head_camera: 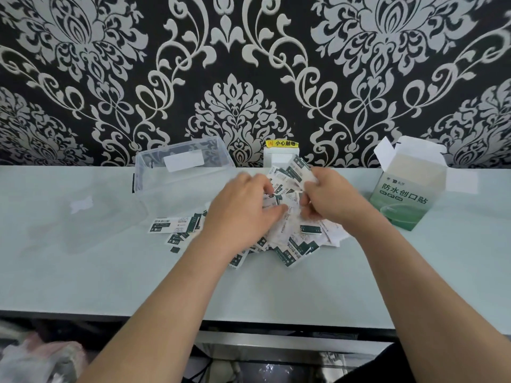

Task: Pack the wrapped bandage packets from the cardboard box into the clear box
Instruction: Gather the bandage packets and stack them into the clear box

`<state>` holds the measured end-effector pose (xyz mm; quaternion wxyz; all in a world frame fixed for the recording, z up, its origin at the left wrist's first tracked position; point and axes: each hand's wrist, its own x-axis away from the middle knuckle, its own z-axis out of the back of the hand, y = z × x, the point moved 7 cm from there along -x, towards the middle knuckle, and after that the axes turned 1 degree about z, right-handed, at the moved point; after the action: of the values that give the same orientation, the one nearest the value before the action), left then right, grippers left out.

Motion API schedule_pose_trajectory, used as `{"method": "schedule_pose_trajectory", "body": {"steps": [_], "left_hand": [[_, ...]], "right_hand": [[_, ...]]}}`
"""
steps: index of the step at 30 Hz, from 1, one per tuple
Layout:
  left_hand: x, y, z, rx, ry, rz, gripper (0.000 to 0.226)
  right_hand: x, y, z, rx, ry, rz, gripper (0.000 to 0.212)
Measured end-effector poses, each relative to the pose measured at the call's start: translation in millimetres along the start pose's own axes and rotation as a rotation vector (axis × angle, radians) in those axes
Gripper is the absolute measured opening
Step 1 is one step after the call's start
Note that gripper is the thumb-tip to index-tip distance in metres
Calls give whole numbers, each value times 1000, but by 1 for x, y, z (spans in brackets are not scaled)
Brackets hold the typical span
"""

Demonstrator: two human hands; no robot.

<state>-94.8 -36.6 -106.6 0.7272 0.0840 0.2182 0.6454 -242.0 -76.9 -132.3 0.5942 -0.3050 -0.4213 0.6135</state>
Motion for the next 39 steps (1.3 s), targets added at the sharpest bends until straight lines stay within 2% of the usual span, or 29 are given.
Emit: {"method": "schedule_pose_trajectory", "body": {"steps": [2, 5, 11, 15, 18, 20, 21, 24, 26, 27, 29, 31, 32, 33, 35, 39], "left_hand": [[3, 4, -20, -114, -108, 29, 53], [0, 6, -34, -128, -135, 55, 50], [-7, -13, -26, 147, -128, 213, 38], [-8, -26, -4, 383, 11, 288, 23], [-7, -18, 9, 493, 125, 237, 19], [-5, -2, 5, 509, 58, 174, 23], [-4, 5, 0, 540, 9, 153, 28], [-3, 11, -9, 704, -115, 165, 39], [-2, 6, -4, 737, -100, 174, 35], [0, 5, 1, 656, -78, 162, 27], [7, 8, 1, 235, -123, 101, 15], [18, 13, -18, -154, -300, 49, 49], [22, 12, -29, -258, -374, 49, 70], [25, 11, -36, -305, -400, 58, 84], [23, 9, -40, -317, -370, 73, 91], [17, 6, -33, -230, -291, 98, 68]], "right_hand": [[-3, 12, 3, 7, -1, -73, 21], [-4, 19, -2, 36, -35, -114, 23], [-2, 24, 0, -27, -41, -120, 17], [4, 20, -1, -155, -55, -124, 20], [15, 5, -19, -403, -205, -123, 21], [26, -9, -40, -558, -370, -106, 28], [28, -14, -46, -596, -400, -90, 30], [23, -14, -43, -577, -283, -70, 27], [14, -7, -26, -401, -127, -44, 26], [10, -3, -16, -299, -52, -28, 26], [5, 4, -5, -189, 24, -28, 25], [2, 11, -4, -174, 14, -58, 24], [1, 14, -5, -167, 1, -67, 24], [0, 16, -7, -141, -12, -67, 24], [-2, 17, -12, -48, -40, -52, 24], [-3, 18, -15, 47, -76, -36, 22]]}}
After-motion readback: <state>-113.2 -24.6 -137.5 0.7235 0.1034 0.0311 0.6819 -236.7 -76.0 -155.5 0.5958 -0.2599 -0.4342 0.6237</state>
